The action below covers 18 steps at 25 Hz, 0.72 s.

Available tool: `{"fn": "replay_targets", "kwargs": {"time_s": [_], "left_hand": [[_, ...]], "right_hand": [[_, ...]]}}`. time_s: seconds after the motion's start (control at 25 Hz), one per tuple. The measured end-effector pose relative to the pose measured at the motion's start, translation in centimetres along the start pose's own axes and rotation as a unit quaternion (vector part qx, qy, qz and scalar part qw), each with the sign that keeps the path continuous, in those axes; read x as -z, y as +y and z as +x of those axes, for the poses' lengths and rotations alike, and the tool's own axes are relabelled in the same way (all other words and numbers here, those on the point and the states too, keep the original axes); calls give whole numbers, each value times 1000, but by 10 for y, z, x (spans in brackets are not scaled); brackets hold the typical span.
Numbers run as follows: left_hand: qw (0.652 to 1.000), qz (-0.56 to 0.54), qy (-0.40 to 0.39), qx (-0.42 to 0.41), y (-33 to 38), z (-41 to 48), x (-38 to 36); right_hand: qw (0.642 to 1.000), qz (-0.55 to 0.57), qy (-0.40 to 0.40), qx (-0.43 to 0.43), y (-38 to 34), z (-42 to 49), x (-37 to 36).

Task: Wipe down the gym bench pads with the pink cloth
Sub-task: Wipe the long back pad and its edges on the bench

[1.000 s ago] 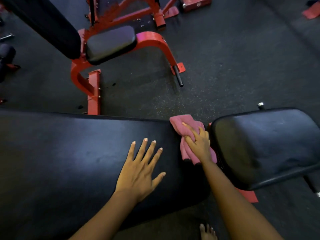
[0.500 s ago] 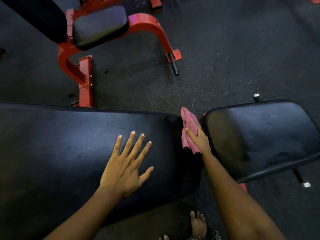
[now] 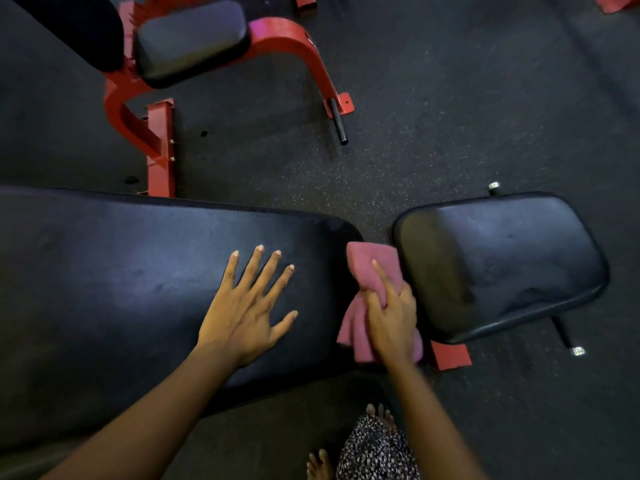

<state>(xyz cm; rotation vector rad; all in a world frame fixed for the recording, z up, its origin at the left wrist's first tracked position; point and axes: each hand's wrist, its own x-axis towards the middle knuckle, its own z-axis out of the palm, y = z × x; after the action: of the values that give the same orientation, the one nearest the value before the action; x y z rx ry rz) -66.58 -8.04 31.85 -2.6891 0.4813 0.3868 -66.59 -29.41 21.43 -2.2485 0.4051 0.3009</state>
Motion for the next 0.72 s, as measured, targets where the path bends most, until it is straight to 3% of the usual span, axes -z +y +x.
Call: {"fn": "replay_targets", "kwargs": {"time_s": [0.16,0.36,0.56,0.72], "left_hand": [[1000,7,4,6,1,-1,-1],[1000,1,19,-1,2,-1,-3],[1000,7,26,0,1,-2,-5],[1000,19,21,-3,0,-1,-7]], "right_hand": [[999,45,13,17,-3,-37,-19],[987,149,-16,-60,38,3,-16],[995,73,-72,20,34,54,-13],[991,90,-103,-2,43,46,-17]]}}
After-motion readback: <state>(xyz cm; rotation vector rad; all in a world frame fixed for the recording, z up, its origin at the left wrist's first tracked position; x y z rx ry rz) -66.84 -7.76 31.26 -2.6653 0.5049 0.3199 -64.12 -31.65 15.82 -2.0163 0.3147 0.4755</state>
